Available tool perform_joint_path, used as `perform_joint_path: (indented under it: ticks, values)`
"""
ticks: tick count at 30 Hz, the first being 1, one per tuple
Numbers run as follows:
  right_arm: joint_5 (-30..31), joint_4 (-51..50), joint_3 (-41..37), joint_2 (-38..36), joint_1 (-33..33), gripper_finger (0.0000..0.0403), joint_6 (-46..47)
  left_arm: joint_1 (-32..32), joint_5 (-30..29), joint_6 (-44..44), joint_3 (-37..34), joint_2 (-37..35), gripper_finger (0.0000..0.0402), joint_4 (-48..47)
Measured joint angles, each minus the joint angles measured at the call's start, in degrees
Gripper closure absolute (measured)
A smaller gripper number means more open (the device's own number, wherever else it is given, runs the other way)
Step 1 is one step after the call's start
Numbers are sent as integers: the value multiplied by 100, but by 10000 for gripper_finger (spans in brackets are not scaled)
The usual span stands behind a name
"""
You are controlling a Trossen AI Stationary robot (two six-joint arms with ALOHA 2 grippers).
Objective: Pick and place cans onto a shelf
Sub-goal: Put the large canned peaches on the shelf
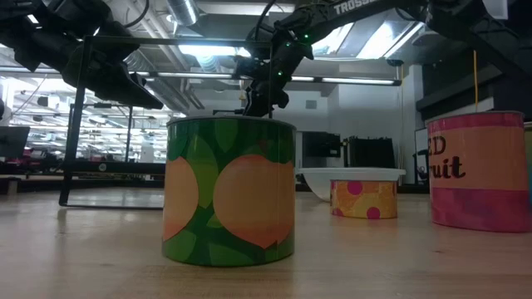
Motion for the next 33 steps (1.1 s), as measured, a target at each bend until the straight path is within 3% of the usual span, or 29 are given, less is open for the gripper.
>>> perform_joint_path:
  ticks: [9, 14, 20, 33]
  values:
    - [2, 533, -2, -9, 0, 309, 985, 1, 0, 0, 0, 0, 321, 0]
    - [-12, 529, -2, -9, 1, 309, 1078, 1, 1, 0, 0, 1, 321, 0]
    - [-283, 630, -2, 6, 11, 309, 1643, 0, 0, 0, 0, -1, 321, 0]
    - [-243, 681, -9, 244, 13, 309, 1639, 0, 4, 0, 0, -1, 321, -4]
